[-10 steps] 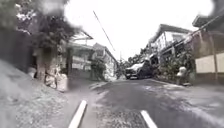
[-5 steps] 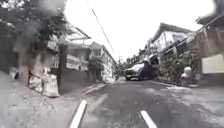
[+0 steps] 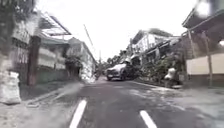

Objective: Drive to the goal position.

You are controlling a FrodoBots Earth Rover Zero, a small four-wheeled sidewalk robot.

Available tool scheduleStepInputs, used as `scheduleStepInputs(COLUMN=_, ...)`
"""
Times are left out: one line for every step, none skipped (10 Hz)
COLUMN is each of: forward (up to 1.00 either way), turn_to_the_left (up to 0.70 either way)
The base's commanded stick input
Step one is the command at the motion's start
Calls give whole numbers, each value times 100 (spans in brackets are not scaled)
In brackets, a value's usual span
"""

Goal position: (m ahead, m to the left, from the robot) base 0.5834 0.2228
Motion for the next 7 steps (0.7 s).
scheduleStepInputs(forward=100, turn_to_the_left=2)
scheduleStepInputs(forward=100, turn_to_the_left=3)
scheduleStepInputs(forward=100, turn_to_the_left=5)
scheduleStepInputs(forward=100, turn_to_the_left=6)
scheduleStepInputs(forward=100, turn_to_the_left=2)
scheduleStepInputs(forward=100, turn_to_the_left=9)
scheduleStepInputs(forward=100, turn_to_the_left=17)
